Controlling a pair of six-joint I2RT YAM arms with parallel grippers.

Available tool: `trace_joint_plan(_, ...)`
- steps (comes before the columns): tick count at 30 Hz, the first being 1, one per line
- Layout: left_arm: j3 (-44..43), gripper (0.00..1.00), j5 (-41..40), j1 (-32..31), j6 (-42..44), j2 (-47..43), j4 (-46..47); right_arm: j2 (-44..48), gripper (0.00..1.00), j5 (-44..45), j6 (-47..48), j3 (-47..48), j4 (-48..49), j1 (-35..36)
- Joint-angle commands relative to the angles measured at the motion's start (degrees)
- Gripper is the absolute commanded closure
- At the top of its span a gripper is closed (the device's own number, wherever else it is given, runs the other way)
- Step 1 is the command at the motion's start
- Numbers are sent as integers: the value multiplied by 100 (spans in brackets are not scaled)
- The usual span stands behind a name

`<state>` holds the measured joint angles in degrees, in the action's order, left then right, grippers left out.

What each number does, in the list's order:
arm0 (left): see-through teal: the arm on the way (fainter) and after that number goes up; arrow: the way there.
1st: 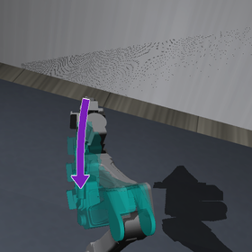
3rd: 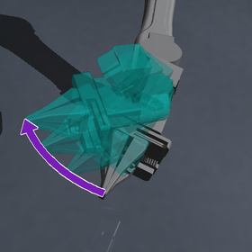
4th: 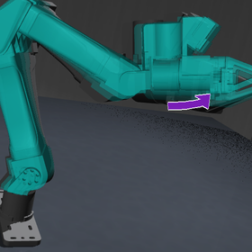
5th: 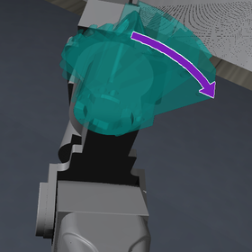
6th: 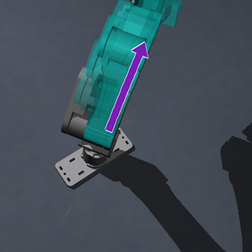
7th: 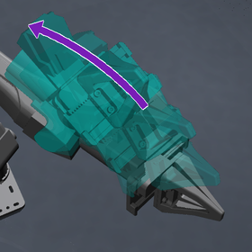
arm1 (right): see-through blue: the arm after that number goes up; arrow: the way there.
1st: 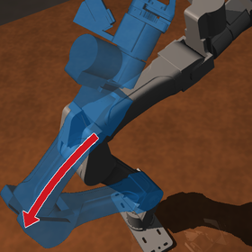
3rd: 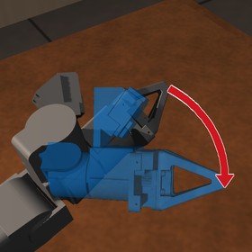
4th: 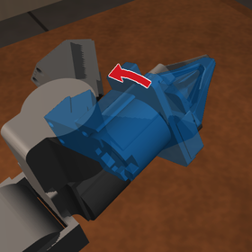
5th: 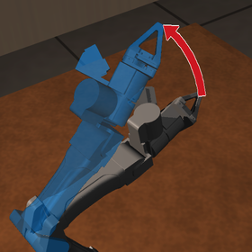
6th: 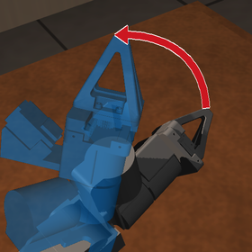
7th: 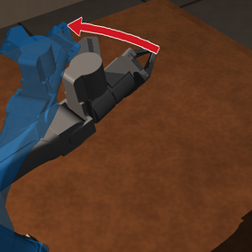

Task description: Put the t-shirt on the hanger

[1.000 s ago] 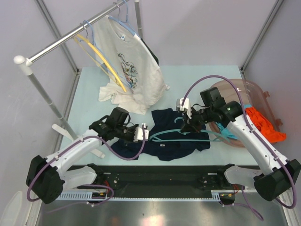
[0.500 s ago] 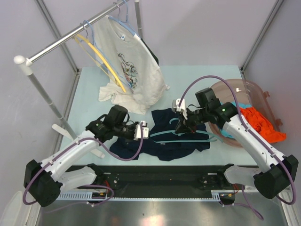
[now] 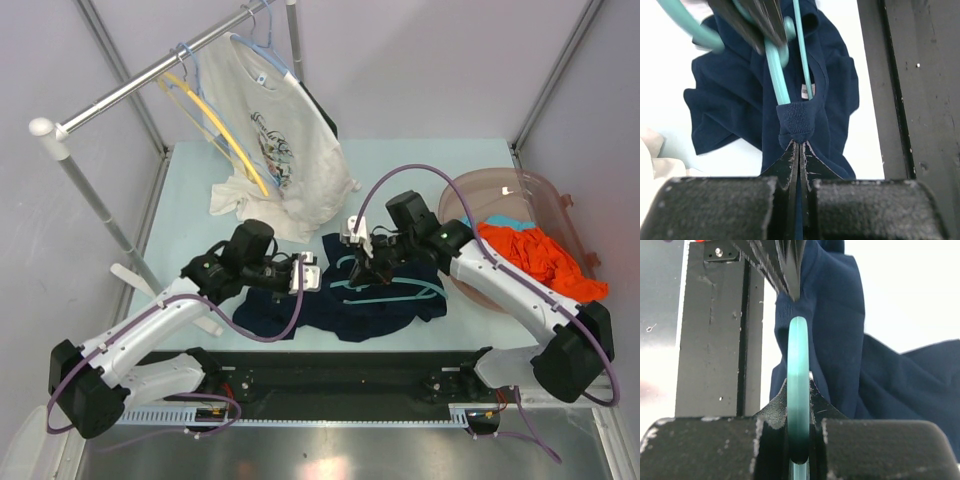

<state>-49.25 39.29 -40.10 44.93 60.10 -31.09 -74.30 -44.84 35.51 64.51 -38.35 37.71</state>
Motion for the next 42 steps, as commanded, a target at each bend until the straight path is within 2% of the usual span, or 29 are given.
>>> trace_joint_plan(1, -304, 100, 281, -104, -361, 46, 436, -206, 100, -192, -114, 35, 968, 236)
trace_joint_plan(6, -295, 99, 246, -148, -731, -6, 596, -453, 100, -227, -386, -9, 1636, 386)
trace_joint_plan(10, -50, 88, 0, 45, -854, -182, 534, -559, 100, -324, -501, 79, 1778, 403)
trace_joint_plan(11, 3, 84, 183, 176, -819, -209, 525, -559, 100, -341, -501, 97, 1778, 395)
trace_joint_plan(13, 117, 69, 211, 371, -723, -218, 464, -576, 100, -403, -501, 141, 1735, 412)
trace_joint_plan(14, 144, 56, 202, 371, -592, -218, 472, -577, 100, -438, -501, 158, 1699, 421)
trace_joint_plan(15, 196, 51, 211, 371, -590, -218, 499, -603, 100, -464, -492, 176, 1690, 438)
trace_joint_plan(17, 223, 45, 272, 371, -721, -174, 718, -620, 100, -482, -492, 237, 1664, 482)
trace_joint_plan(20, 162, 44, 369, 284, -827, 28, 885, -673, 100, -499, -501, 351, 1620, 544)
trace_joint_plan(22, 118, 44, 404, 248, -871, 159, 999, -699, 100, -517, -492, 474, 1576, 588)
trace_joint_plan(24, 135, 53, 369, 160, -898, 222, 1096, -708, 100, -508, -492, 553, 1506, 614)
trace_joint_plan(25, 144, 63, 352, 134, -933, 248, 1175, -717, 100, -491, -518, 589, 1497, 623)
trace_joint_plan(26, 136, 84, 360, 99, -942, 292, 1184, -708, 100, -421, -553, 659, 1471, 632)
trace_joint_plan(27, 135, 94, 369, 99, -968, 292, 1150, -708, 100, -359, -667, 694, 1410, 623)
trace_joint_plan(28, 153, 100, 352, 99, -1055, 292, 1167, -665, 100, -281, -711, 738, 1322, 606)
trace_joint_plan(29, 240, 100, 369, 133, -1030, 205, 1149, -621, 93, -97, -790, 817, 1243, 562)
trace_joint_plan(31, 390, 100, 474, 186, -960, 38, 1167, -402, 57, -7, -1299, 800, 1111, 283)
trace_joint_plan(32, 564, 100, 501, 195, -890, -163, 1184, -314, 43, -42, -1527, 756, 1058, 132)
trace_joint_plan(33, 644, 100, 510, 195, -793, -278, 1158, -208, 17, -86, -1895, 712, 1005, -52)
trace_joint_plan(35, 872, 100, 553, 195, -573, -472, 1210, 47, 13, -192, -2117, 642, 726, -535)
trace_joint_plan(38, 1084, 100, 571, 152, -266, -779, 1263, 188, 14, -122, -2250, 502, 173, -1081)
trace_joint_plan(42, 1050, 100, 589, 142, -248, -807, 1343, 48, 22, 790, -1644, 116, -690, -1048)
